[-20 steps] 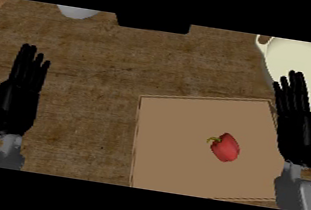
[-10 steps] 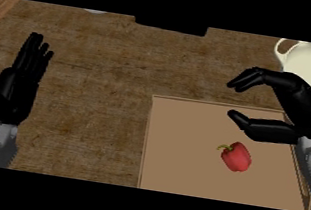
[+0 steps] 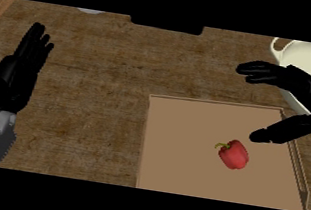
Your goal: Pick the bell pepper from the tray and place it in the pot
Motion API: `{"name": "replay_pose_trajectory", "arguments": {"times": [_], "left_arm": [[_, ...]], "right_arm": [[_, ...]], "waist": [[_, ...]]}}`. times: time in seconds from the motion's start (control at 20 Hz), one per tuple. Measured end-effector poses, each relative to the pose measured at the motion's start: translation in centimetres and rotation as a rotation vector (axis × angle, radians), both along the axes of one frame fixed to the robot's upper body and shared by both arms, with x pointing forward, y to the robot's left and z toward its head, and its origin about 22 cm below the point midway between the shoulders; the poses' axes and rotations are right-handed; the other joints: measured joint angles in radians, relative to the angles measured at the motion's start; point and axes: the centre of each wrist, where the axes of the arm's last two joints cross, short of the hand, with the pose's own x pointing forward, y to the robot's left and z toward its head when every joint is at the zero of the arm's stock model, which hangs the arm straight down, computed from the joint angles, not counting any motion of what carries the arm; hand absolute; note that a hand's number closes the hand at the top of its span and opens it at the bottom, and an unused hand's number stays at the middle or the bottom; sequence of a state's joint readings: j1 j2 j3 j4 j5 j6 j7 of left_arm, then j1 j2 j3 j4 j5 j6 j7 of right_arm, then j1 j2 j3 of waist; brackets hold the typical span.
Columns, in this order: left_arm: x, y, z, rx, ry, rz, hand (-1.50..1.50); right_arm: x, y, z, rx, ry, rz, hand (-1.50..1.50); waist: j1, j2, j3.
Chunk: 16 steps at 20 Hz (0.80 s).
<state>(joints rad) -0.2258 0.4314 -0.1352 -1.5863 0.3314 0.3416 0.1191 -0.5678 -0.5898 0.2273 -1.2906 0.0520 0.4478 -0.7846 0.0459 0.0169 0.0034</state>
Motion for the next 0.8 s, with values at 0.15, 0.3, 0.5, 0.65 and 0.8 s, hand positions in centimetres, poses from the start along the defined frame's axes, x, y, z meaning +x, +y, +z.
{"name": "replay_pose_trajectory", "arguments": {"times": [0.15, 0.3, 0.5, 0.65, 0.8], "left_arm": [[-0.1, 0.0, -0.1, -0.001, 0.009, 0.003, 0.0], [0.0, 0.0, 0.1, 0.002, 0.011, 0.009, 0.0], [0.0, 0.3, 0.0, 0.005, 0.018, 0.016, 0.0], [0.0, 0.5, 0.2, 0.007, 0.02, 0.033, 0.0], [0.1, 0.6, 0.0, 0.008, 0.019, 0.039, 0.0]], "right_arm": [[0.4, -0.3, 2.0, -0.135, -0.039, 0.019, -1.5], [-0.1, 0.3, 2.9, -0.309, -0.078, 0.056, -1.5], [-0.9, 2.3, 3.8, -0.548, -0.151, 0.111, -1.5], [-2.5, 3.7, 3.2, -0.692, -0.204, 0.16, -1.5], [-3.5, 4.3, 2.8, -0.805, -0.23, 0.185, -1.5]], "waist": [[-0.007, -0.006, -0.002], [-0.016, -0.01, -0.003], [-0.022, -0.015, -0.004], [-0.036, -0.018, -0.004], [-0.041, -0.019, -0.004]]}}
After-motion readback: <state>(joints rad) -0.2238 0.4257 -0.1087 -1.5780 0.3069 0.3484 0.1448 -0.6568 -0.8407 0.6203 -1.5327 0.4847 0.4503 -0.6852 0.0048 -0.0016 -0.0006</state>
